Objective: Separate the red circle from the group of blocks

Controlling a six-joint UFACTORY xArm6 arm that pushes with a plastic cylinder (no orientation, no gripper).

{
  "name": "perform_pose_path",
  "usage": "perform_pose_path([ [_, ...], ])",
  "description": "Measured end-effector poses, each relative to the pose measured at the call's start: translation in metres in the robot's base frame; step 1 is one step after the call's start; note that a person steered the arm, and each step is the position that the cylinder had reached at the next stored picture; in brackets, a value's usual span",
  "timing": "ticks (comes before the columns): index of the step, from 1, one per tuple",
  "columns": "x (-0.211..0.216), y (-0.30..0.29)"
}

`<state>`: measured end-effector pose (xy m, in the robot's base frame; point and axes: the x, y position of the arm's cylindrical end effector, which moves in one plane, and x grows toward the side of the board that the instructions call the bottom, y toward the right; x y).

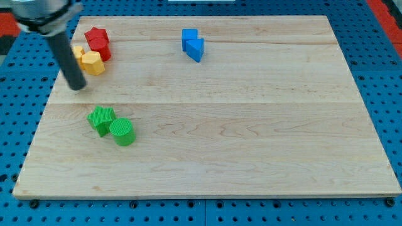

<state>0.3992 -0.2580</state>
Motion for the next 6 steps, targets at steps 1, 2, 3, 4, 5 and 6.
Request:
perform_pose_path([
  [1, -0.020, -0.036],
  [2, -0.020, -0.036],
  [3, -0.020, -0.036],
  [4, -0.054, -0.029],
  [5, -0.102, -0.023],
  [6, -0.102, -0.004],
])
